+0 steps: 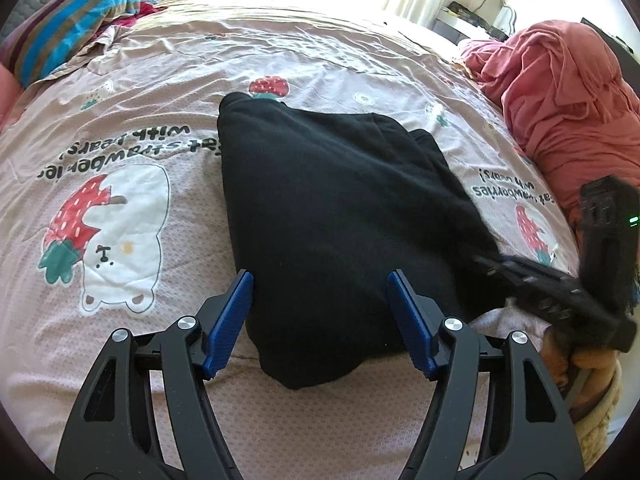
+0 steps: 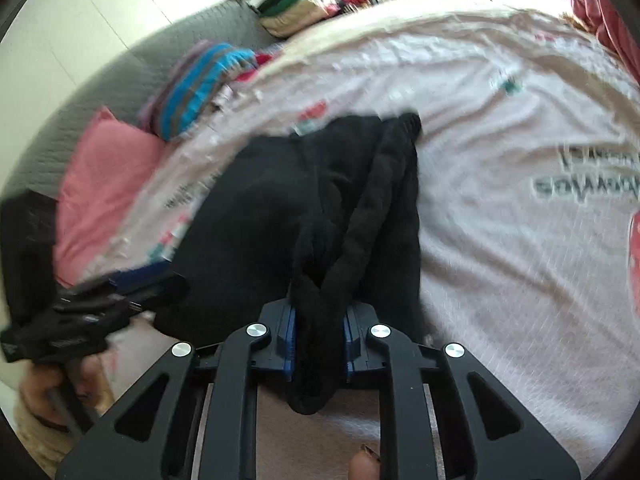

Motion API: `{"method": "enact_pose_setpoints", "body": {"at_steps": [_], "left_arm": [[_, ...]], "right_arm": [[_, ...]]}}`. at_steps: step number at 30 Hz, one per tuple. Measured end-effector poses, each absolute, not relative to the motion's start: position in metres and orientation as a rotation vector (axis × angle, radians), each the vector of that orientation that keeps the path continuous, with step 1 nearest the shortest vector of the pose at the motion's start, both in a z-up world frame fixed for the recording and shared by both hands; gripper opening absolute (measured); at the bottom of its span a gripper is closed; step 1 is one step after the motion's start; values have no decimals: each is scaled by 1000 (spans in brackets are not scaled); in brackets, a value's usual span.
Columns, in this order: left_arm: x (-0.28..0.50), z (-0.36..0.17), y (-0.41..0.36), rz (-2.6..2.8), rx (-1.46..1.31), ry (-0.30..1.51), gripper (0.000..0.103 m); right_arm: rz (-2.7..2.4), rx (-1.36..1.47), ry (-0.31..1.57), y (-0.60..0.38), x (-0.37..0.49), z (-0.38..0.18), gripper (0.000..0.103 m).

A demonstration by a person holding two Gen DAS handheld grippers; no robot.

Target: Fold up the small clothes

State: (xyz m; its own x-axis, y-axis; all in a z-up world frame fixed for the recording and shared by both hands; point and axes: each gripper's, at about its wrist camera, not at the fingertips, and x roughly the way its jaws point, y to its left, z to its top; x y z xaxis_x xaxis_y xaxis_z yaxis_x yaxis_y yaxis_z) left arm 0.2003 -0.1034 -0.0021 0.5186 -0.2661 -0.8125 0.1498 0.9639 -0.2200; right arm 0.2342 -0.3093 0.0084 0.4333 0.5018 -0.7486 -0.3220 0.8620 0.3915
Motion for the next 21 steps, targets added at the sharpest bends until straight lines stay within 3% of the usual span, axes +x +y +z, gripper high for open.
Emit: {"method": "enact_pose_setpoints", "body": {"at_steps": [3, 5, 9, 13, 16, 21], "left_arm": [[197, -5, -106, -247, -112, 997, 64], [194, -6, -106, -245, -105, 999, 65], [191, -7, -104, -247, -112, 994, 66], [188, -6, -102, -252, -122, 989, 66], [184, -5, -99, -263, -126, 984, 66], [177, 2, -92, -264, -124, 964, 67]], "right_arm": [[485, 222, 981, -312, 228, 5, 25], [441, 190, 952, -311, 221, 10, 37], [361, 94, 892, -306, 203, 16, 43], [283, 52, 822, -303, 189, 26, 67], [250, 45, 781, -305, 181, 34, 70], [190, -27, 678, -304, 158, 50, 88]]}}
